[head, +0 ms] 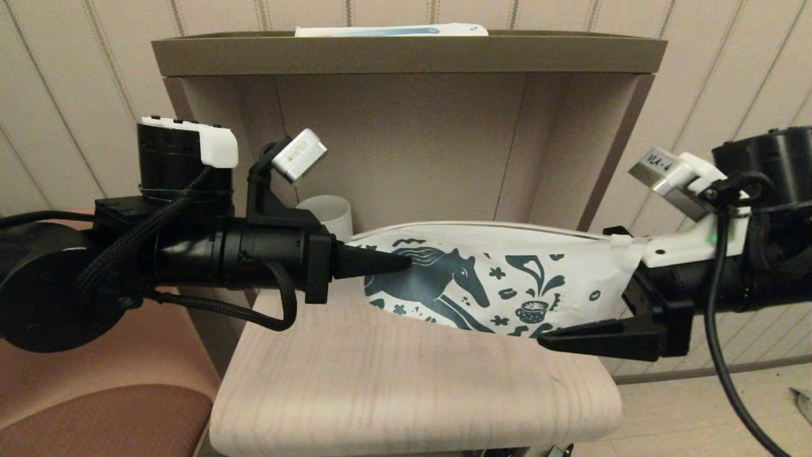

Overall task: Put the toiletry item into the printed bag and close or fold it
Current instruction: Hand it to the other hand

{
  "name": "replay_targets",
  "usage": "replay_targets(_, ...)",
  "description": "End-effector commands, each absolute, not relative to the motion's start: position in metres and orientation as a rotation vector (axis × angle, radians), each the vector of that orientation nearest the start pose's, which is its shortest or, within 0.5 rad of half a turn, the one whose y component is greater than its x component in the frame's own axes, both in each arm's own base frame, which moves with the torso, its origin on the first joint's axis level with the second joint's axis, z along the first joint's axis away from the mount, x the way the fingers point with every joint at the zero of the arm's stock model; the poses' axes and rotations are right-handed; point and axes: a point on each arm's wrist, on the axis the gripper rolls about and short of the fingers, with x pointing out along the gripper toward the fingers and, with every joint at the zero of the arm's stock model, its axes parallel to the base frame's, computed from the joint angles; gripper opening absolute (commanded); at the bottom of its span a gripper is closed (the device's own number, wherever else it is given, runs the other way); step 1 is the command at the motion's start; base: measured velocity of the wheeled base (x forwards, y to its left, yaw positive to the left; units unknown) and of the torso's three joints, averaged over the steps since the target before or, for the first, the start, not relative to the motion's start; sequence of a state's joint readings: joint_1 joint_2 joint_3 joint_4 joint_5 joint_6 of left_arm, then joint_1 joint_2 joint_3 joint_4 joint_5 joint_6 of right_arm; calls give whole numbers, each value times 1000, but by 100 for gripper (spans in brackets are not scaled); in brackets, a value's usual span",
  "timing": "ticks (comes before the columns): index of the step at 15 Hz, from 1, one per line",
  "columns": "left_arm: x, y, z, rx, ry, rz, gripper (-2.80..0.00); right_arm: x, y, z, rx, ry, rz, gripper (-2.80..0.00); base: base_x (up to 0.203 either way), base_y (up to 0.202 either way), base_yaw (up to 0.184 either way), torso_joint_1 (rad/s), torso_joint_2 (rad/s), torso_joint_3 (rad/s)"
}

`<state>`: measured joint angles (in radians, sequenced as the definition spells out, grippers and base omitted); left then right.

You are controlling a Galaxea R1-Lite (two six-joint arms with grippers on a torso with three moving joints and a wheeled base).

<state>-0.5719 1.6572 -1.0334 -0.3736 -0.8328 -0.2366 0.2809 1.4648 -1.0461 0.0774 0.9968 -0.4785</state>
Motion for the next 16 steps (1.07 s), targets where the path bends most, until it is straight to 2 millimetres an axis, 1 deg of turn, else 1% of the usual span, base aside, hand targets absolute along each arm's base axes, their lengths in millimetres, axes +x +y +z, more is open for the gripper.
replay_targets(1, 246, -179, 235, -232, 434, -1366, -280, 227, 85, 255, -223, 176, 1336, 0, 0, 0, 0, 0, 0, 0)
replay_targets(7, 248, -179, 231, -232, 445, -1369, -280, 229, 77, 262, -231, 152, 1298, 0, 0, 0, 0, 0, 0, 0)
replay_targets(11, 248, -180, 231, -233, 446, -1370, -280, 228, 77, 259, -231, 160, 1299, 0, 0, 0, 0, 0, 0, 0)
replay_targets(16, 248, -180, 231, -233, 448, -1369, -280, 228, 77, 262, -234, 150, 1299, 0, 0, 0, 0, 0, 0, 0)
